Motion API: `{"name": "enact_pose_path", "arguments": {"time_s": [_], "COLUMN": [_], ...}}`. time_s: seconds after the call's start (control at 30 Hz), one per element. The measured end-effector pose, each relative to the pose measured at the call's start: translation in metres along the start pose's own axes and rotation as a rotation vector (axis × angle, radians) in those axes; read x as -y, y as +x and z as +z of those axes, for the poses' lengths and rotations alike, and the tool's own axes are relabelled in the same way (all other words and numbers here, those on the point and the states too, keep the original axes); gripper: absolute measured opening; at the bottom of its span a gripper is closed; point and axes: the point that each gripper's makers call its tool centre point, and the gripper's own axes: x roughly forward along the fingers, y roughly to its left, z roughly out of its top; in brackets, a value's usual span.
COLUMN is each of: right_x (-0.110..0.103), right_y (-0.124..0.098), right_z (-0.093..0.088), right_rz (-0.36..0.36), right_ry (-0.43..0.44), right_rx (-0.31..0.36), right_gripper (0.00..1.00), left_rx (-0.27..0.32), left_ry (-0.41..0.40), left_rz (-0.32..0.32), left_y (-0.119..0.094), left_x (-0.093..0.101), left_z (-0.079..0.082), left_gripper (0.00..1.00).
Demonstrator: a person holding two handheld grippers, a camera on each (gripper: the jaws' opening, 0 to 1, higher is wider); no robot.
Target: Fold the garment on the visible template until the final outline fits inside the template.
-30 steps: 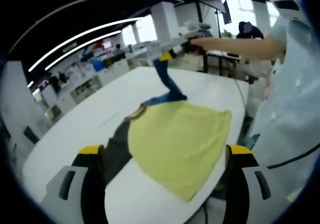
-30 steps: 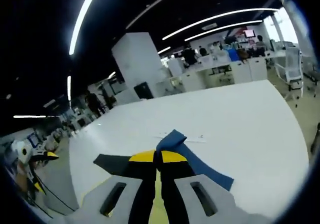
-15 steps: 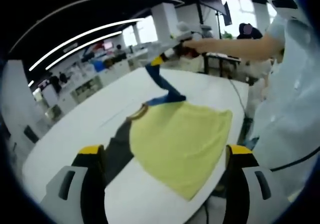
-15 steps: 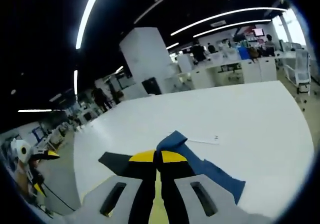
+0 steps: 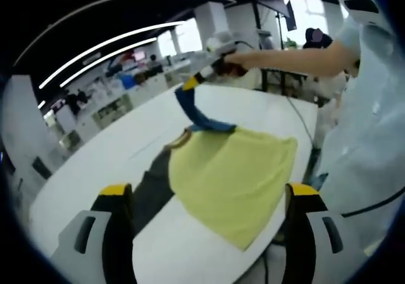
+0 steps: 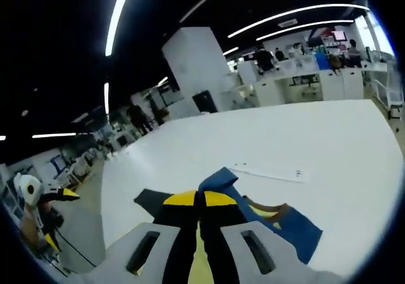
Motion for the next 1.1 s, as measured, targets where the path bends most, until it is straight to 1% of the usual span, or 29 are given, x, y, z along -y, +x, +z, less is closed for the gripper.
{"name": "enact_pose_path", "arguments": {"time_s": [0.23,0.3,0.47,0.67,0.77,0.87,0.97,1.1], "right_x": [0.004,0.002,0.000,0.004,0.005,0.003,0.000,-0.004], "right_y": [0.016,0.020,0.030,0.042,0.047,0.051,0.055,0.061], "right_z": [-0.002,-0.003,-0.016,-0.029,-0.032,-0.034,-0.040,-0.054], "right_rz": [0.003,0.010,0.009,-0.002,-0.008,-0.006,0.003,0.011], "right_ry": [0.006,0.006,-0.022,-0.008,-0.003,0.002,0.008,0.014], "right_rx": [-0.008,-0.016,-0.055,-0.077,-0.076,-0.074,-0.090,-0.115], "right_gripper": [0.02,0.02,0.02,0.02,0.02,0.02,0.02,0.02], "left_rx": [0.002,0.000,-0.004,-0.005,-0.003,-0.008,-0.011,-0.015], "left_ry": [-0.010,-0.012,-0.016,-0.018,-0.020,-0.024,-0.026,-0.031], "left_rz": [0.017,0.017,0.013,0.013,0.011,0.010,0.010,0.010], "left_y": [-0.003,-0.004,-0.005,-0.006,-0.006,-0.007,-0.008,-0.008], "left_x": [-0.004,-0.005,-0.005,-0.008,-0.008,-0.010,-0.012,-0.014], "left_z": [-0.003,-0.004,-0.007,-0.010,-0.010,-0.013,-0.016,-0.018], "left_gripper": [0.96,0.96,0.96,0.96,0.95,0.95,0.95,0.95]}}
